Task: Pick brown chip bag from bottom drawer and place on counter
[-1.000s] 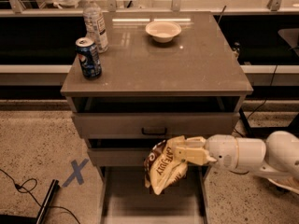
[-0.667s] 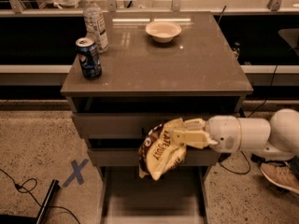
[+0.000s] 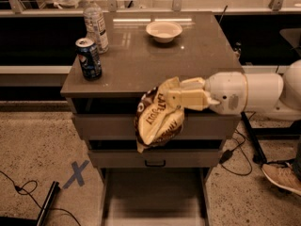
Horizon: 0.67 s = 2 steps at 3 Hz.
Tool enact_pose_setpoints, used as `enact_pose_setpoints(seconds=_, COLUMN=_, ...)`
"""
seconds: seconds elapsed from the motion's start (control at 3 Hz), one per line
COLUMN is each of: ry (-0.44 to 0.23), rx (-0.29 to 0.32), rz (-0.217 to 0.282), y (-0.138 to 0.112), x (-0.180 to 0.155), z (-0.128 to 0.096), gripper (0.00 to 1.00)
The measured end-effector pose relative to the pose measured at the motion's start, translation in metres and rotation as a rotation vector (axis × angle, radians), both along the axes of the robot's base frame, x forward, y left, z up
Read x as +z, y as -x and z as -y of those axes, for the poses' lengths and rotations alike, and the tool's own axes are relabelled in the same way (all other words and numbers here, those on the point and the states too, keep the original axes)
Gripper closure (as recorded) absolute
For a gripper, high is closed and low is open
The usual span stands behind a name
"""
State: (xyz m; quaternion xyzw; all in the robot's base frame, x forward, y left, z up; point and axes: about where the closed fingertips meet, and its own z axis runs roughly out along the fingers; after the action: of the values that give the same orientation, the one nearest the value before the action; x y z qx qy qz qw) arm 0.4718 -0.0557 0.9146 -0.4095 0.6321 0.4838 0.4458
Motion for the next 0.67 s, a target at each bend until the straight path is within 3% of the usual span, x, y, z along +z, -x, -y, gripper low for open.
enact_pose_setpoints(seconds=0.67, ry=0.017, rx=0.006, rz=0.026, y=-0.046, x=0.075, z=-0.033, gripper=1.00)
